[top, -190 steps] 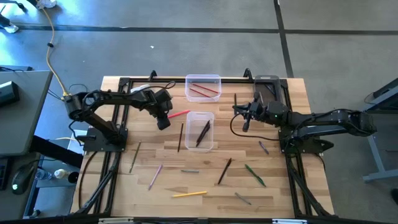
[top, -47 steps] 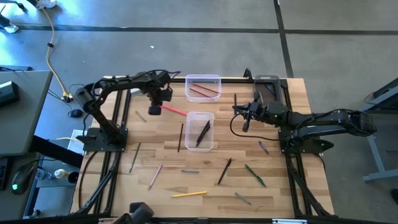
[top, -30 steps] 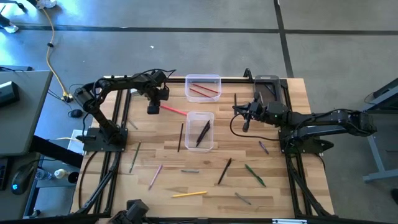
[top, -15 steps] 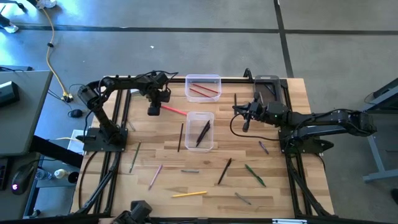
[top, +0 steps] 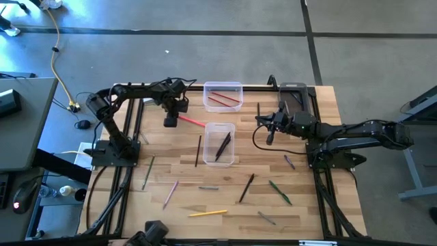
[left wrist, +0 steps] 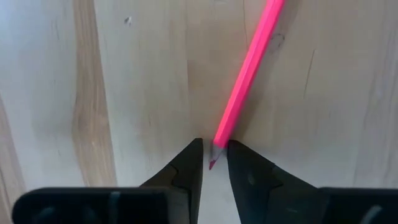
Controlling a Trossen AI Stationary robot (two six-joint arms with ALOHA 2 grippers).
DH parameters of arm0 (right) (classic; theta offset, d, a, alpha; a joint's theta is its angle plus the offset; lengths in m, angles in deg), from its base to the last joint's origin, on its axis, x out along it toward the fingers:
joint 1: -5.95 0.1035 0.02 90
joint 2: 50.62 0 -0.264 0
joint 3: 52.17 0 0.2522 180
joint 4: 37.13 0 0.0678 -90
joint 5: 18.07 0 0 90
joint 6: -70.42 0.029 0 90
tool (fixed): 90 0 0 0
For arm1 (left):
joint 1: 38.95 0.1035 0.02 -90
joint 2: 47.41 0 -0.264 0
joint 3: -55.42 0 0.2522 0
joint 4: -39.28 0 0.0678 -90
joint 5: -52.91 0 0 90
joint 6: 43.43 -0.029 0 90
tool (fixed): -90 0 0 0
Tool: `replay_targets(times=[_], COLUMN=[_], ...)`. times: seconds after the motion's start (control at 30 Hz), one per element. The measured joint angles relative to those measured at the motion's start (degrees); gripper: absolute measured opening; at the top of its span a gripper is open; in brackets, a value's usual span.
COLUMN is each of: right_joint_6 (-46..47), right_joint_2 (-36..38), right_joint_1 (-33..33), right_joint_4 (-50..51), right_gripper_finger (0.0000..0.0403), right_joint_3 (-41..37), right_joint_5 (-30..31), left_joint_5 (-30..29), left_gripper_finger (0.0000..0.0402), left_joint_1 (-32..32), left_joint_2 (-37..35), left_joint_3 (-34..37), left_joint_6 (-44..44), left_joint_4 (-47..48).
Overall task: Sort crayons/erasers/pens/pencils in bins
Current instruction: Put the pink color pencil into the top transparent bin
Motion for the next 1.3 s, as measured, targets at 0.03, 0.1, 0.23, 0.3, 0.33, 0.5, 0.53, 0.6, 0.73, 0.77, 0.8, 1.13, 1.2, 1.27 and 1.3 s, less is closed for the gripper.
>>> replay_targets(times=[0.03, 0.1, 0.23, 0.3, 0.33, 0.5, 0.53, 0.6, 0.73, 0.77, 0.8, 1.13, 1.2, 1.27, 1.3], right_joint_6=[-0.02, 0.00, -0.02, -0.02, -0.02, -0.02, -0.02, -0.02, -0.02, -0.02, -0.02, -0.02, -0.02, -0.02, -0.02], right_joint_2=[0.00, 0.00, 0.00, 0.00, 0.00, 0.00, 0.00, 0.00, 0.00, 0.00, 0.00, 0.00, 0.00, 0.00, 0.00], right_joint_1=[0.00, 0.00, 0.00, 0.00, 0.02, 0.00, 0.01, 0.02, 0.01, 0.01, 0.00, 0.00, 0.01, 0.00, 0.02], right_joint_4=[-0.02, -0.02, -0.02, -0.02, -0.02, -0.02, -0.02, -0.02, -0.02, -0.02, -0.02, -0.02, -0.02, -0.04, -0.02], right_gripper_finger=[0.0000, 0.0000, 0.0000, 0.0000, 0.0000, 0.0000, 0.0000, 0.0000, 0.0000, 0.0000, 0.0000, 0.0000, 0.0000, 0.0000, 0.0000], right_joint_3=[0.00, 0.00, 0.00, 0.00, 0.00, 0.00, 0.00, 0.00, 0.00, 0.00, 0.00, 0.00, 0.00, 0.00, 0.00], right_joint_5=[0.00, 0.00, -0.01, 0.00, 0.00, -0.01, -0.01, 0.00, 0.00, 0.00, -0.01, 0.00, -0.01, -0.02, 0.00], left_joint_5=[0.02, 0.06, -0.33, -0.75, -1.15, -1.91, -1.95, -2.66, -3.89, -3.98, -4.05, -1.81, -1.69, -1.95, -2.13], left_gripper_finger=[0.0062, 0.0055, 0.0032, 0.0019, 0.0012, 0.0004, 0.0003, 0.0002, 0.0001, 0.0001, 0.0001, 0.0000, 0.0000, 0.0000, 0.0000], left_joint_1=[0.00, -0.15, -0.77, -0.92, -0.96, -1.03, -1.13, -1.46, -2.15, -2.26, -2.37, -2.85, -3.21, -3.80, -4.12], left_joint_2=[0.57, 1.39, 1.23, 0.54, 0.22, -1.36, -1.74, -2.83, -5.62, -6.51, -7.53, -18.24, -19.85, -20.99, -21.24], left_joint_3=[-0.02, -0.20, -0.10, 0.04, 0.05, 0.20, 0.27, 0.35, 0.31, 0.31, 0.31, 0.22, 0.20, 0.20, -0.07], left_joint_6=[-0.02, -0.36, -0.46, -0.47, -0.59, -0.50, -0.70, -1.06, -1.46, -1.46, -1.47, 1.74, 3.83, 6.48, 7.63], left_joint_4=[0.01, 0.38, 0.54, 0.42, 0.55, 1.31, 1.82, 2.57, 3.86, 3.88, 4.04, 4.21, 2.68, -0.06, -1.35])
